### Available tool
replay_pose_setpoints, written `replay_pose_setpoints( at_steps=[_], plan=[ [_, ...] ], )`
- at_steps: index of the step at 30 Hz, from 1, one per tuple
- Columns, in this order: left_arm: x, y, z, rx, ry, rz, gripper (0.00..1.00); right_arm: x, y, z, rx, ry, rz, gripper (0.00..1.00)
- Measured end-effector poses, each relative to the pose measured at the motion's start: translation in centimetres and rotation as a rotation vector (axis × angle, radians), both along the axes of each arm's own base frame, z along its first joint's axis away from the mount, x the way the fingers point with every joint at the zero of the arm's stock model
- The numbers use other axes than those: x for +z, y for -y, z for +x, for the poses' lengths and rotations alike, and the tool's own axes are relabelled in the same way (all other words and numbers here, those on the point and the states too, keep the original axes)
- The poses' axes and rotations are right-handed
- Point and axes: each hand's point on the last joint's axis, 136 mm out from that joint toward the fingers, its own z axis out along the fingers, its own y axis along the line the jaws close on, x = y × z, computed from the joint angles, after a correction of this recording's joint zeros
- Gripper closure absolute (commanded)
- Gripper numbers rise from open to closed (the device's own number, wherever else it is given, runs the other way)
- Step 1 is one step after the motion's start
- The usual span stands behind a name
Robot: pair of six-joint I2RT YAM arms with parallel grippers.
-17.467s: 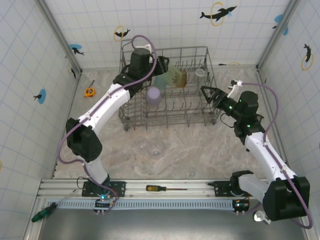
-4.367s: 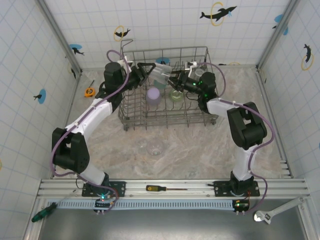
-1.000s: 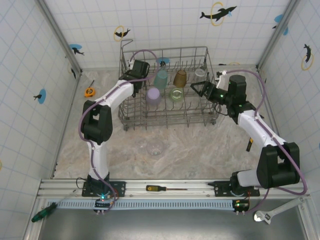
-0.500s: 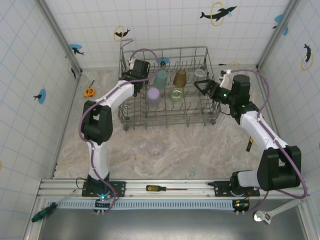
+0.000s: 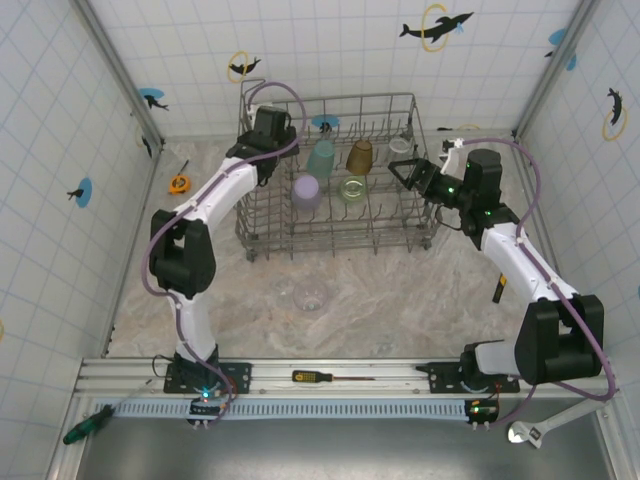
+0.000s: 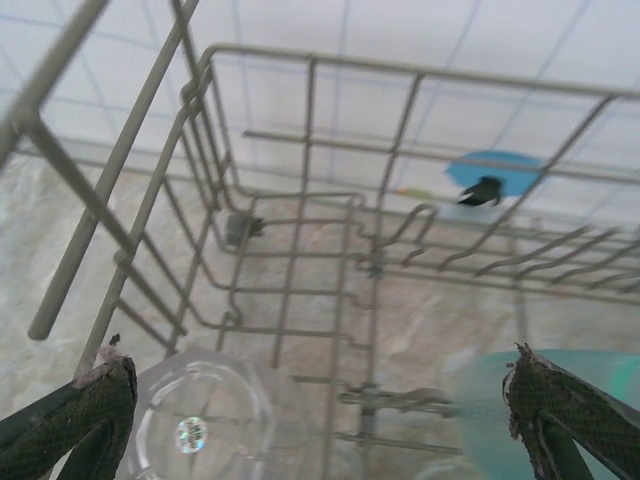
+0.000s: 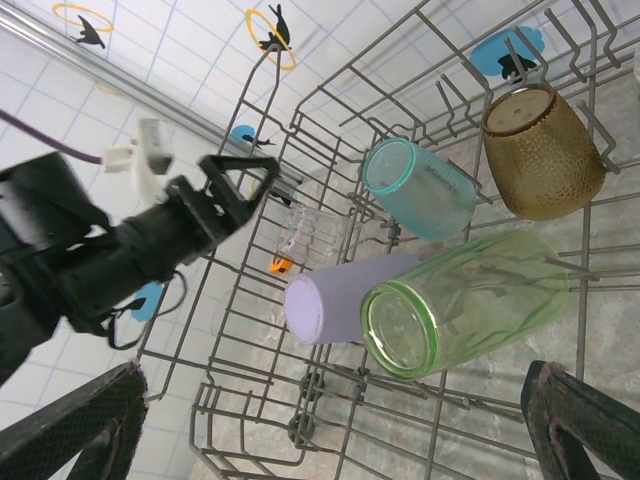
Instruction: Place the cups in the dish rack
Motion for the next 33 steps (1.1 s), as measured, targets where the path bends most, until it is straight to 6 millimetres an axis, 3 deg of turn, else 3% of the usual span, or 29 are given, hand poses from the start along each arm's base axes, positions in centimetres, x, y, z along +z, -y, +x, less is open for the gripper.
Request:
replay_pose_setpoints(
  at_steps=[6, 10, 18, 26, 29, 33],
  plan=[
    [6.2, 1.5, -1.2, -0.085, 0.109, -0.135, 0.02, -0.1, 0.2, 0.0, -0.008, -0.002, -0.004, 0.00],
    [8.4, 1.3, -2.3, -0.098, 0.150, -0.161, 0.02, 0.1, 0.3, -0.3, -0.009, 0.005, -0.006, 0.00],
    [8.8, -1.4, -6.1, -0.046, 0.164, -0.130, 0.02, -1.1, 0.6, -0.7, -0.015, -0.021, -0.016, 0.00],
    [11.7, -5.9, -9.7, 0.085, 0.241, -0.074, 0.03, -1.9, 0.6, -0.9, -0.016, -0.037, -0.021, 0.00],
    [10.8, -8.0, -11.3, 0.135, 0.235, -0.039, 0.03, -1.9, 0.6, -0.9, -0.016, -0.036, -0.021, 0.00],
    [8.0, -11.6, -12.5, 0.209, 0.179, -0.001, 0.03, -1.9, 0.6, -0.9, -0.016, -0.037, -0.021, 0.00]
  ],
)
